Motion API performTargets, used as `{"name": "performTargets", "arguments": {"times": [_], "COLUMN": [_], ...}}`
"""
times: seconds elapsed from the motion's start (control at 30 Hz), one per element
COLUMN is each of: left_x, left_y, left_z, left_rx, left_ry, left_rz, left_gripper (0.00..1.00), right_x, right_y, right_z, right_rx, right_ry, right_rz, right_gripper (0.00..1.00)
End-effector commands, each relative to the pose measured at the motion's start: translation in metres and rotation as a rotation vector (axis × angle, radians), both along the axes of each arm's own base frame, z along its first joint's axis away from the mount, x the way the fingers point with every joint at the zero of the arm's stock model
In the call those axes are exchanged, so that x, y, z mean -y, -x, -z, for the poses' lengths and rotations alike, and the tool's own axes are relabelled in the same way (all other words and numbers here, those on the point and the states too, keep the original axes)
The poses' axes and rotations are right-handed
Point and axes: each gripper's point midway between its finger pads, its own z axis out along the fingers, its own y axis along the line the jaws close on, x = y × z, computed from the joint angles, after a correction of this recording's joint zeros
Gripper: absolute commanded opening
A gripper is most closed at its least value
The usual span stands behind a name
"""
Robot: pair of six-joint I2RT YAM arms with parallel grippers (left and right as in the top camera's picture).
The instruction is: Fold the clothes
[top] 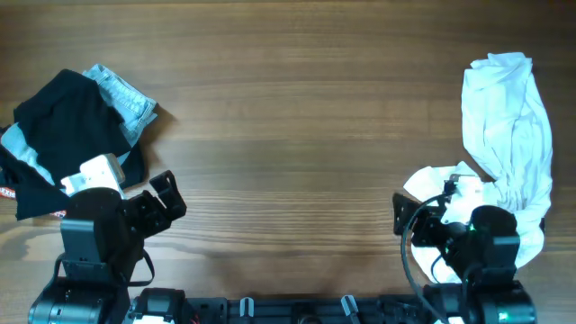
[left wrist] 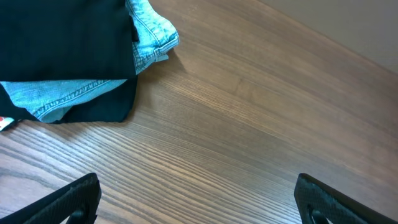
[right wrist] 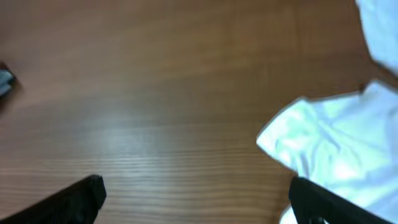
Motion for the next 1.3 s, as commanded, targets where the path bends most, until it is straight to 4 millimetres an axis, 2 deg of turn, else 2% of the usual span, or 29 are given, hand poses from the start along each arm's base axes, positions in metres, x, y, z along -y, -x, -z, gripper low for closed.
{"name": "performTargets", "arguments": {"times": [0.0,0.13,0.23,0.33,0.43,0.5,0.57,0.67,1.17,1.23,1.27], "left_x": [-0.002,-0.002,-0.002,-0.002,-0.002,-0.002,-0.002,-0.002,-0.002,-0.002,-0.002], "left_y": [0.0,0.0,0.0,0.0,0.0,0.0,0.0,0.0,0.0,0.0,0.0], "left_z": [0.002,0.002,0.002,0.002,0.002,0.002,0.002,0.002,0.002,0.002,0.002], "left_rx": [-0.001,-0.001,-0.001,-0.001,-0.001,-0.001,-0.001,-0.001,-0.001,-0.001,-0.001], "left_ry": [-0.004,-0.004,-0.004,-0.004,-0.004,-0.004,-0.004,-0.004,-0.004,-0.004,-0.004], "left_rz": [-0.014,-0.014,-0.014,-0.014,-0.014,-0.014,-0.014,-0.014,-0.014,-0.014,-0.014], "left_gripper": [1.0,1.0,1.0,1.0,1.0,1.0,1.0,1.0,1.0,1.0,1.0], "right_x": [0.0,-0.002,-0.003,-0.004,0.005,0.006,0.006,0.009,0.01,0.01,0.01], "right_y": [-0.017,-0.029,-0.025,-0.03,-0.036,-0.036,-0.037,-0.04,-0.041,-0.045,-0.047], "right_z": [-0.016,-0.045,-0.051,-0.054,-0.057,-0.056,-0.052,-0.017,-0.014,0.004,0.02], "right_rx": [0.191,0.493,0.626,0.727,0.819,0.842,0.836,0.685,0.671,0.594,0.525], "right_ry": [0.027,0.104,0.155,0.207,0.224,0.348,0.434,0.398,0.41,0.411,0.411], "right_rz": [-0.012,-0.048,-0.066,-0.074,-0.01,-0.029,-0.05,-0.055,-0.054,-0.071,-0.087], "right_gripper": [1.0,1.0,1.0,1.0,1.0,1.0,1.0,1.0,1.0,1.0,1.0]}}
